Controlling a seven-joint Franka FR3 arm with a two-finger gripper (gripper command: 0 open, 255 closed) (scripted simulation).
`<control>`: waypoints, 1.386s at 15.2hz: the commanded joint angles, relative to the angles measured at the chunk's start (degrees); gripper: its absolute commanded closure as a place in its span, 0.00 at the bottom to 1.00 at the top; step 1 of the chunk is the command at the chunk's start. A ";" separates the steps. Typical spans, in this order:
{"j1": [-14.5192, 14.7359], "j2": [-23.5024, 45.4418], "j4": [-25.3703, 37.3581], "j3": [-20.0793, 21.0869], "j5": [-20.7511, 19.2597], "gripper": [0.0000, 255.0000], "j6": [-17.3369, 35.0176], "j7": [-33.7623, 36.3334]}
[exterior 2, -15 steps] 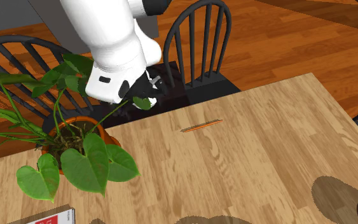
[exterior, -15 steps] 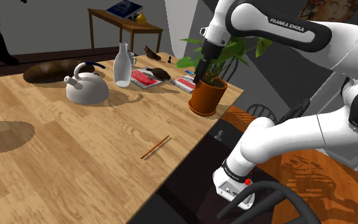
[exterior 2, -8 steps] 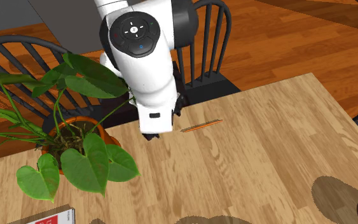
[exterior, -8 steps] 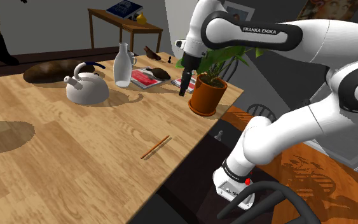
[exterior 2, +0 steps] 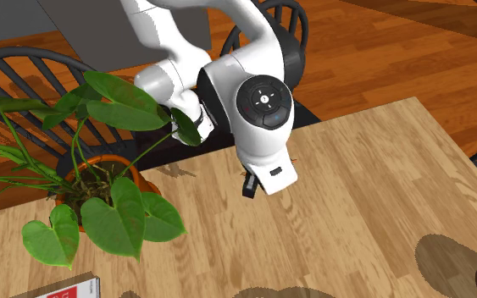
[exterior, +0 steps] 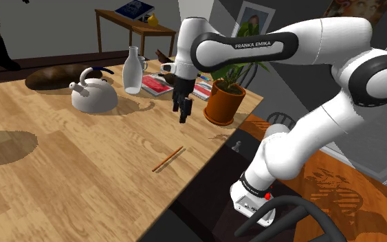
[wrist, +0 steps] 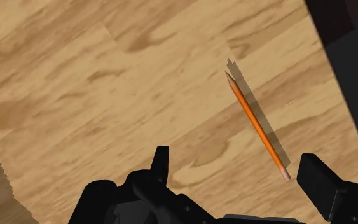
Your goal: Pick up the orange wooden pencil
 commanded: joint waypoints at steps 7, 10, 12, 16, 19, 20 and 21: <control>7.80 8.34 -1.03 3.26 2.34 0.00 4.97 -16.28; 10.53 10.74 -1.89 4.89 3.02 0.00 6.69 -22.07; 10.56 11.15 -2.33 4.94 3.08 0.00 7.52 -22.22; 10.61 12.88 -3.89 5.06 3.25 0.00 10.81 -22.59; 10.65 14.10 -4.82 5.13 3.37 0.00 12.93 -22.83; 10.65 14.11 -4.81 5.13 3.38 0.00 12.94 -22.84; 10.64 13.96 -4.83 5.11 3.36 1.00 12.81 -22.85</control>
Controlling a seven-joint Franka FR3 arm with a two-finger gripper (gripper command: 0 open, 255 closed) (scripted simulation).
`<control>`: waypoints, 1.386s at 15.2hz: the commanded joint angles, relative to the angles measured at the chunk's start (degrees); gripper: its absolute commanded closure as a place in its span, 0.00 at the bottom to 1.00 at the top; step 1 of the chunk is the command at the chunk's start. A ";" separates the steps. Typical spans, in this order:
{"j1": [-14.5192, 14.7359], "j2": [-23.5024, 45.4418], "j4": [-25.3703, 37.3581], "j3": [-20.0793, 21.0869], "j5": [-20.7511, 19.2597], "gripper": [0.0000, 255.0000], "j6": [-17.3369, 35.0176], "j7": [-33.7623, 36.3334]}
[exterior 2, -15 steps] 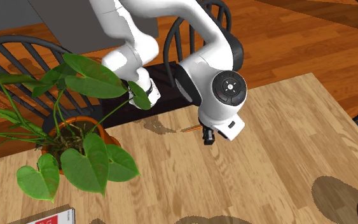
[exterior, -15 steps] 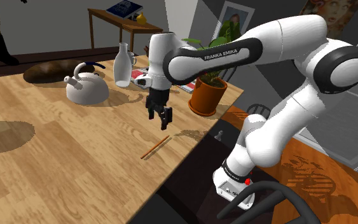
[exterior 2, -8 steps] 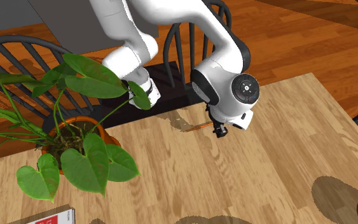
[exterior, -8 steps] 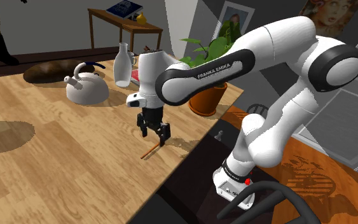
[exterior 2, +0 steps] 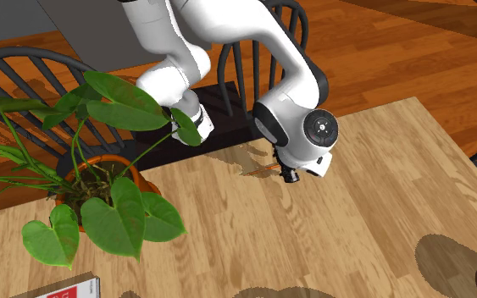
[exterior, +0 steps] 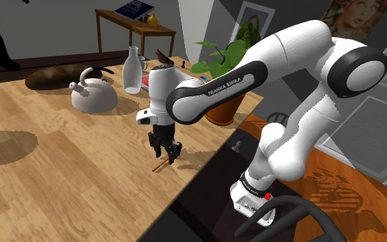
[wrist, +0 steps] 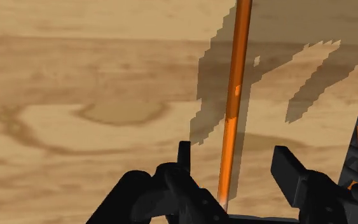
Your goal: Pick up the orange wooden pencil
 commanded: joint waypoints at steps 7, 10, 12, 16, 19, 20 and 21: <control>-0.01 0.08 -0.04 0.00 0.00 1.00 0.14 -0.02; 0.01 -0.27 0.29 0.00 -0.02 1.00 -0.54 0.09; -0.03 -1.20 1.02 -0.05 -0.12 1.00 -2.19 0.28; -0.09 -2.90 2.61 -0.16 -0.29 1.00 -5.47 0.65; -0.13 -4.03 3.94 -0.25 -0.42 1.00 -7.90 0.92; -0.15 -4.38 4.40 -0.28 -0.46 1.00 -8.71 1.01; -0.16 -4.71 4.88 -0.31 -0.49 1.00 -9.52 1.10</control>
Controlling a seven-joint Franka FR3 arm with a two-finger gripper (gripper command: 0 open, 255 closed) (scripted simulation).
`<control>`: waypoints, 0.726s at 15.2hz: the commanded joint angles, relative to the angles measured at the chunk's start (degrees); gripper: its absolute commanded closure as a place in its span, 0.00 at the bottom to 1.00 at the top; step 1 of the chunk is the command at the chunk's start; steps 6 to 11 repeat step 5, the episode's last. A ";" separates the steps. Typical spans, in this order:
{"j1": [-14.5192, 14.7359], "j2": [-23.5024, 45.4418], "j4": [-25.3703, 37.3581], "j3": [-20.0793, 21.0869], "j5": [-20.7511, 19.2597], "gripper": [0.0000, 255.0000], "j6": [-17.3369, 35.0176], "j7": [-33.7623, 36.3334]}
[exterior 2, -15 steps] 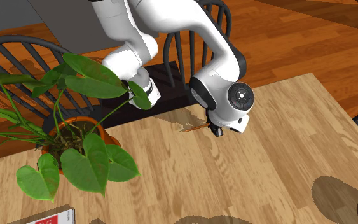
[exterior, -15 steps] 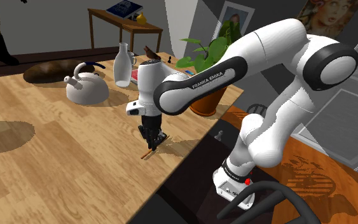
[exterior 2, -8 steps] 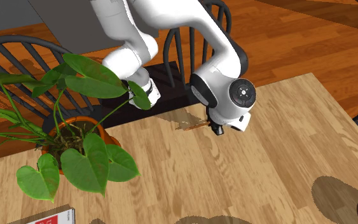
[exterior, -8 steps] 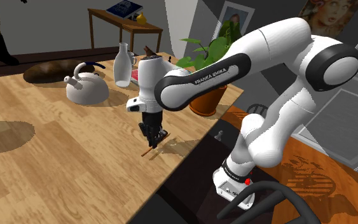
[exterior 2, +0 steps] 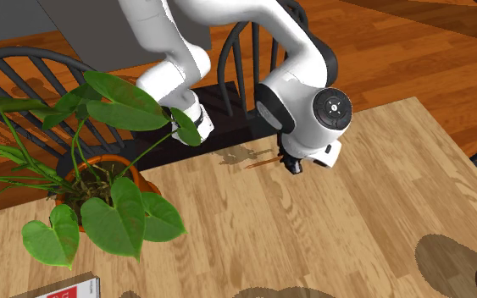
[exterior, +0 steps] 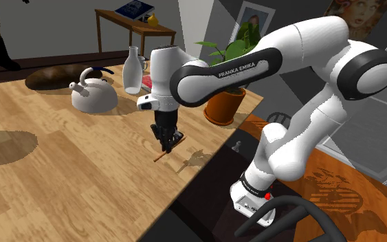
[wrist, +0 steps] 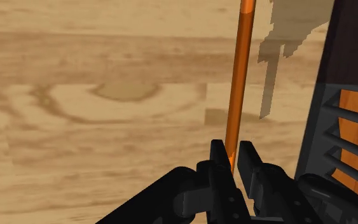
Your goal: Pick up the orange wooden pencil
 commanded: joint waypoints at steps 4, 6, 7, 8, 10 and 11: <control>-0.08 -1.38 2.05 -0.16 -0.19 1.00 -3.45 0.34; -0.08 -1.37 2.06 -0.16 -0.19 1.00 -3.45 0.34; -0.08 -1.37 2.06 -0.16 -0.19 1.00 -3.45 0.34; -0.08 -1.37 2.06 -0.16 -0.19 1.00 -3.45 0.34; -0.08 -1.37 2.06 -0.16 -0.19 1.00 -3.45 0.34; -0.08 -1.37 2.06 -0.16 -0.19 1.00 -3.45 0.34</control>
